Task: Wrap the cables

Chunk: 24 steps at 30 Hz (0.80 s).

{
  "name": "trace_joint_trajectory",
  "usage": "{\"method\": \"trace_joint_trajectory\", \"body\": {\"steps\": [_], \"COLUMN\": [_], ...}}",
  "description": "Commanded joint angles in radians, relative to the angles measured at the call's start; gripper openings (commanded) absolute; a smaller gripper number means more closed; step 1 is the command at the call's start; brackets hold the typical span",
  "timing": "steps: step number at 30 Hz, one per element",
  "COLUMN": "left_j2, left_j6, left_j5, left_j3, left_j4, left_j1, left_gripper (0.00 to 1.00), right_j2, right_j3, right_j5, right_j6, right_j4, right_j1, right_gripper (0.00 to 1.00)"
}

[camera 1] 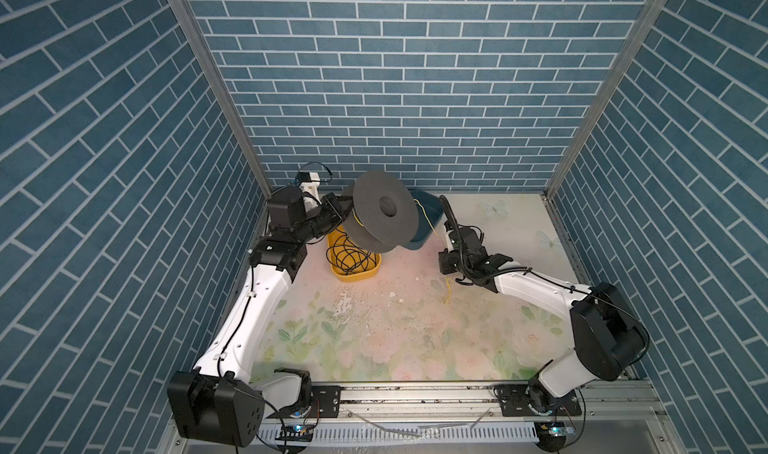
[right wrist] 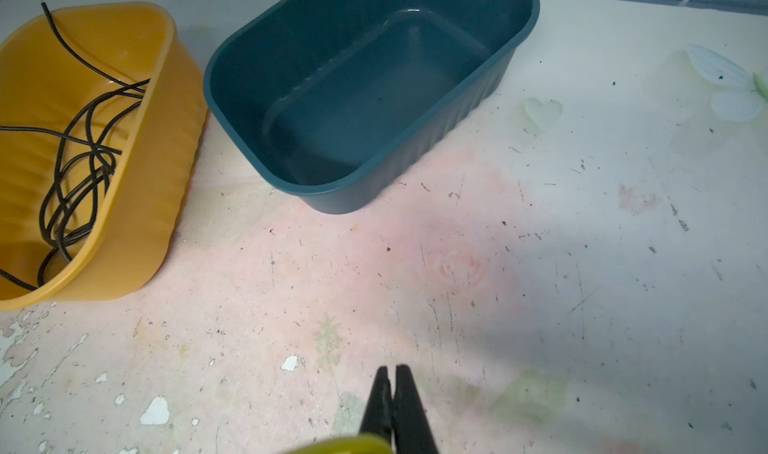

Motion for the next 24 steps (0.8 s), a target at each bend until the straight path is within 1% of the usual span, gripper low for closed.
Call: {"method": "trace_joint_trajectory", "body": {"steps": [1,4,12,16,20,24], "left_j2": [-0.007,0.01,0.045,0.051,0.048,0.024], "left_j6": [-0.086,-0.118,-0.167,-0.168,-0.13,-0.024], "left_j5": [-0.063,-0.1,-0.179,-0.219,-0.264,-0.364], "left_j3": [-0.009,-0.033,-0.065,-0.07,-0.077,-0.068], "left_j4": [0.213,0.26,0.355,0.35,0.336,0.249], "left_j1": [0.02,0.025,0.034,0.033,0.033,0.016], "left_gripper": [0.0,0.0,0.0,0.0,0.0,0.0], "right_j2": [0.003,0.015,0.059,0.08,0.109,0.123], "right_j3": [-0.007,0.005,0.044,0.061,0.102,0.15], "right_j5": [0.141,0.203,0.308,0.366,0.429,0.486], "right_j6": [-0.025,-0.052,-0.123,-0.177,-0.241,-0.312], "right_j4": [-0.051,-0.052,-0.049,-0.037,-0.044,-0.054], "right_j1": [0.065,0.116,0.228,0.288,0.345,0.405], "right_gripper": [0.0,0.0,0.0,0.0,0.0,0.0]}}
